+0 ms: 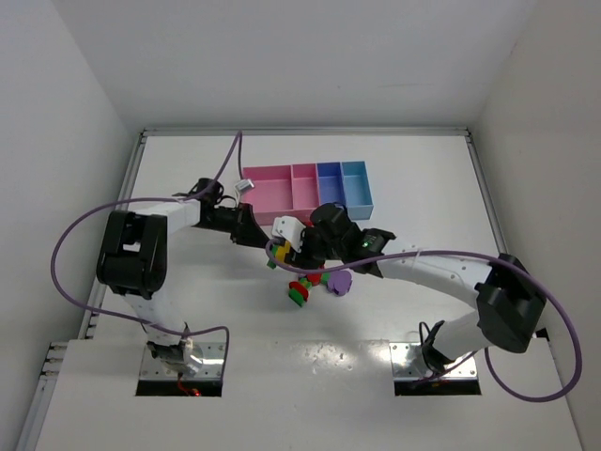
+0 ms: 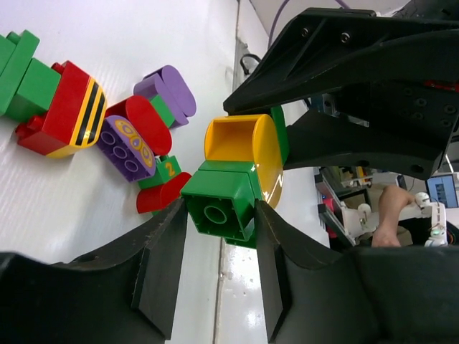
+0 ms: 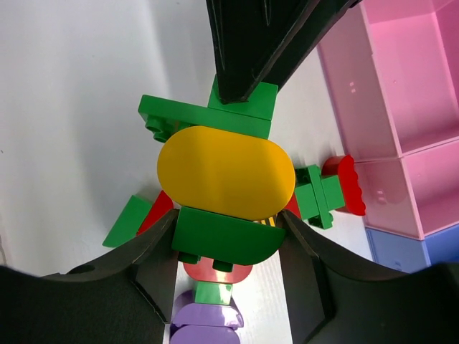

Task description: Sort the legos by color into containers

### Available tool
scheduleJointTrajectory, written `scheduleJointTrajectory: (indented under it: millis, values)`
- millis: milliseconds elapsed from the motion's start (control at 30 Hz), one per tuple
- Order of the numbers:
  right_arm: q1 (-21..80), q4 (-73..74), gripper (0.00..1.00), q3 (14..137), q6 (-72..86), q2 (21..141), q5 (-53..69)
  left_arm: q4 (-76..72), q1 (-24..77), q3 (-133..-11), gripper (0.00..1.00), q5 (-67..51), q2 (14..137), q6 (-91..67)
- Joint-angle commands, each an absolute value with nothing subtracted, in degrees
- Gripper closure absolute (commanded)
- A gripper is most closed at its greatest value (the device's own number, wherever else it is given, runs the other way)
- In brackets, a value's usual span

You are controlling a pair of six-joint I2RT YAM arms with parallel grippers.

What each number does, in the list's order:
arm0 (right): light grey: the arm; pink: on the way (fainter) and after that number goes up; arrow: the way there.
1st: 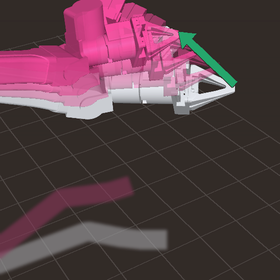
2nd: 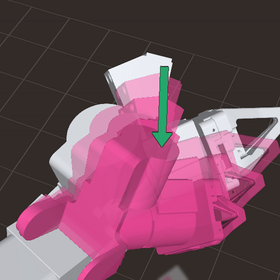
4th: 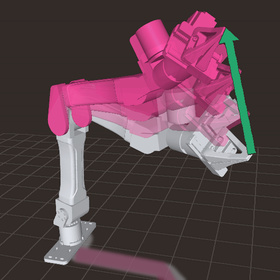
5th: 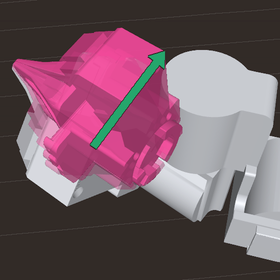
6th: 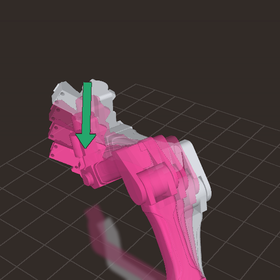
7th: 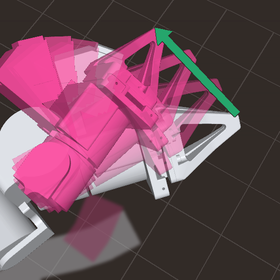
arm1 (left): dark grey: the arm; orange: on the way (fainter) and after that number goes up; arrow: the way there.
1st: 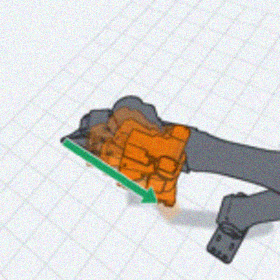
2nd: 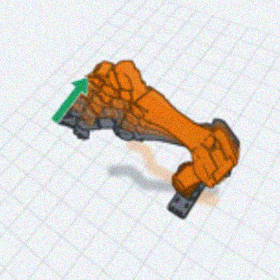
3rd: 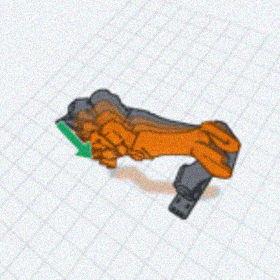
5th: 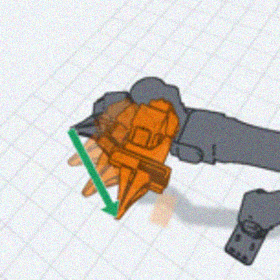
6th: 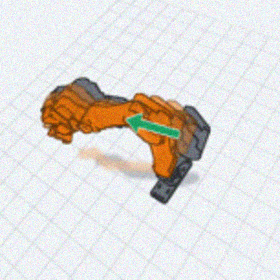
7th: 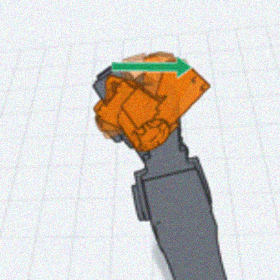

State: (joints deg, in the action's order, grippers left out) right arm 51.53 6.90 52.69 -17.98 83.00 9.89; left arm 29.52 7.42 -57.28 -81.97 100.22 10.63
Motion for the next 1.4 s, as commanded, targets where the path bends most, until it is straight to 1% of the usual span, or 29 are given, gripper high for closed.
scheduleJointTrajectory:
  millis: [0, 33, 100, 133, 167, 200, 300, 467, 533, 567, 600, 633, 667, 700, 733, 800, 867, 933, 967, 1000, 1033, 1067, 1100, 1133, 1367]
  values:
    - [51.9, 4.1, 1.00, 56.0, -17.3, 83.6, 10.5, 30.9, 7.7, -58.7, 0.53, -89.1, 100.7, 13.5]
    - [51.9, 4.1, 1.00, 56.5, -17.3, 83.6, 10.5, 30.9, 7.7, -58.7, 0.53, -89.1, 100.7, 14.1]
    - [51.9, 4.1, 1.00, 56.5, -17.3, 83.6, 10.5, 31.5, 7.7, -58.7, 0.59, -89.1, 100.7, 14.1]
    - [51.9, 4.1, 1.00, 56.5, -17.3, 83.6, 10.5, 31.5, 7.7, -58.7, 0.66, -89.6, 100.7, 14.7]
    - [51.9, 4.1, 1.00, 56.5, -17.3, 83.6, 10.5, 31.5, 7.7, -58.7, 0.66, -89.6, 100.7, 14.7]
    - [51.9, 4.1, 1.00, 55.9, -17.3, 83.6, 10.5, 31.5, 7.7, -58.7, 0.78, -89.6, 100.0, 15.3]
    - [51.9, 3.6, 1.00, 54.1, -17.3, 82.2, 9.9, 33.7, 5.9, -58.7, 1.00, -89.0, 98.7, 18.3]
    - [51.4, 3.6, 1.00, 51.4, -17.3, 79.8, 9.3, 40.0, 2.1, -59.2, 1.00, -89.0, 97.3, 24.9]
    - [51.4, 3.6, 1.00, 51.4, -17.3, 79.8, 9.3, 40.7, 1.6, -59.2, 1.00, -89.6, 97.3, 25.0]
    - [51.4, 3.6, 1.00, 51.4, -17.3, 79.8, 9.3, 40.7, 1.6, -59.2, 0.89, -89.6, 97.3, 24.4]
    - [51.4, 3.6, 1.00, 51.4, -17.3, 79.8, 9.3, 40.7, 2.2, -59.2, 0.72, -89.6, 97.9, 24.3]
    - [51.4, 3.6, 1.00, 51.9, -17.3, 79.8, 10.0, 40.7, 2.2, -59.2, 0.47, -89.6, 97.9, 24.3]
    - [51.4, 3.6, 1.00, 52.6, -17.3, 80.5, 10.0, 41.3, 2.8, -59.2, 0.39, -89.6, 98.6, 24.3]
    - [51.4, 3.6, 1.00, 53.4, -17.3, 80.5, 10.0, 41.3, 2.8, -59.8, 0.27, -89.6, 98.6, 24.3]
    - [51.4, 3.6, 1.00, 53.4, -17.3, 81.1, 10.0, 41.9, 2.8, -59.8, 0.24, -89.6, 99.1, 24.3]
    - [51.9, 3.6, 1.00, 54.1, -17.3, 81.7, 10.5, 41.9, 2.8, -59.8, 0.24, -90.2, 99.1, 25.0]
    - [51.9, 4.1, 1.00, 54.6, -17.3, 82.2, 10.5, 42.5, 2.8, -59.8, 0.26, -90.2, 99.1, 25.7]
    - [51.9, 4.1, 1.00, 54.6, -17.3, 82.2, 10.5, 43.1, 2.8, -59.8, 0.29, -90.2, 99.1, 27.0]
    - [51.9, 4.1, 1.00, 53.9, -17.3, 82.2, 10.5, 44.4, 2.8, -59.8, 0.29, -89.6, 99.7, 27.5]
    - [51.9, 4.1, 1.00, 53.9, -17.3, 82.2, 10.5, 46.0, 2.8, -61.2, 0.29, -88.0, 99.7, 30.7]
    - [51.9, 3.6, 1.00, 53.9, -17.3, 82.2, 10.5, 49.4, 2.8, -62.2, 0.29, -87.1, 99.7, 35.4]
    - [51.9, 3.6, 1.00, 53.4, -17.3, 82.2, 10.0, 61.9, 2.8, -63.6, 0.28, -87.1, 100.7, 42.3]
    - [51.9, 3.6, 1.00, 53.3, -17.3, 82.2, 10.0, 69.4, 3.3, -66.9, 0.28, -87.1, 103.3, 57.2]
    - [51.9, 3.6, 1.00, 53.3, -17.3, 82.2, 10.0, 74.3, 3.3, -67.7, 0.27, -87.1, 104.9, 59.9]
    - [53.0, 4.7, 1.00, 56.9, -17.3, 84.0, 11.9, 74.4, 4.5, -67.7, 0.27, -87.6, 108.7, 60.2]
